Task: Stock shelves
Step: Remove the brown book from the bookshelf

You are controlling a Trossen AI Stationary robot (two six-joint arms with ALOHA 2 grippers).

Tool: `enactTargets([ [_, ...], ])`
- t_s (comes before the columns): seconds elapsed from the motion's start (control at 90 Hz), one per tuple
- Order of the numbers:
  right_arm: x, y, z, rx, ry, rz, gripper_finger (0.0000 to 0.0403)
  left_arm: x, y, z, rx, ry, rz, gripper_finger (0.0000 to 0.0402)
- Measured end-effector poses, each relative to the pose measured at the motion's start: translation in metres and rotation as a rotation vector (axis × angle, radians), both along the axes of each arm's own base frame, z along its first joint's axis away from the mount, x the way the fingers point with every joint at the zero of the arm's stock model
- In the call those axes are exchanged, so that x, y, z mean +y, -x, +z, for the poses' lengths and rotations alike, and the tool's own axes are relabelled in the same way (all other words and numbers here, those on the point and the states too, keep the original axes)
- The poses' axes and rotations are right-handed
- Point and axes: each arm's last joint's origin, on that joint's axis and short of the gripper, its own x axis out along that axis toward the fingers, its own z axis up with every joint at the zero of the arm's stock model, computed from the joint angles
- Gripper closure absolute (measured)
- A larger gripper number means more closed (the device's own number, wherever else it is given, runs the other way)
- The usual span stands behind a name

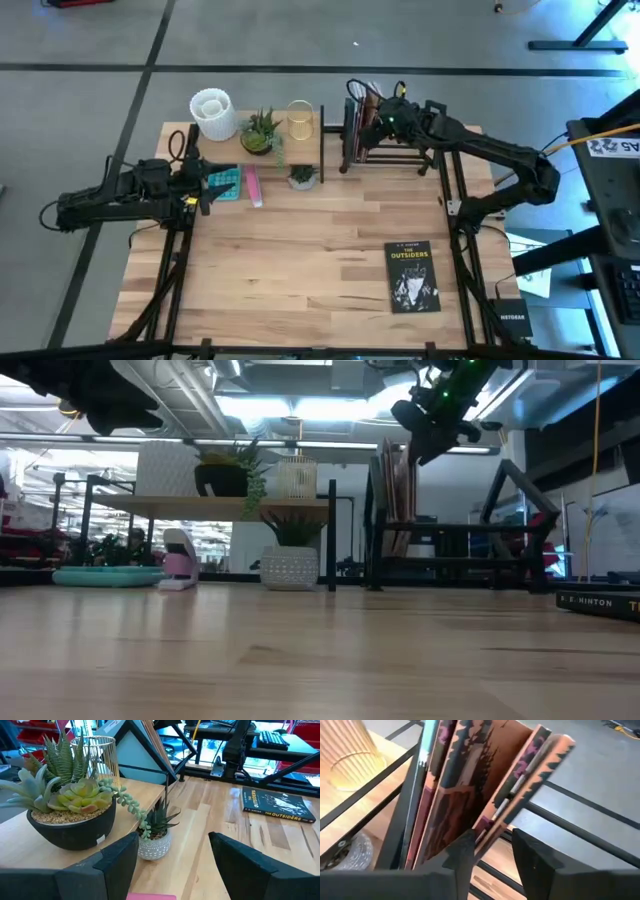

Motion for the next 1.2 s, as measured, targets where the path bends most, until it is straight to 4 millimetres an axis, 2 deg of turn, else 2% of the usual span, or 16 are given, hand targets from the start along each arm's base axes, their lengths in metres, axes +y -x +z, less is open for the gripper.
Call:
enactTargets([
  [0.256,0.0017,-0.0029,-0.0012,-0.005,-0.037,0.112,0.0291,0.0,0.0,0.0,0.0,0.0,0.0,0.0165],
  [0.556,0.0039,0.0015,-0.006,0.06,-0.071,0.107,0.0291,0.0,0.0,0.0,0.0,0.0,0.0,0.0165],
  [1.2,0.0007,0.0048,-0.0073,0.09,-0.006,-0.065,0.0291,0.0,0.0,0.0,0.0,0.0,0.0,0.0165],
])
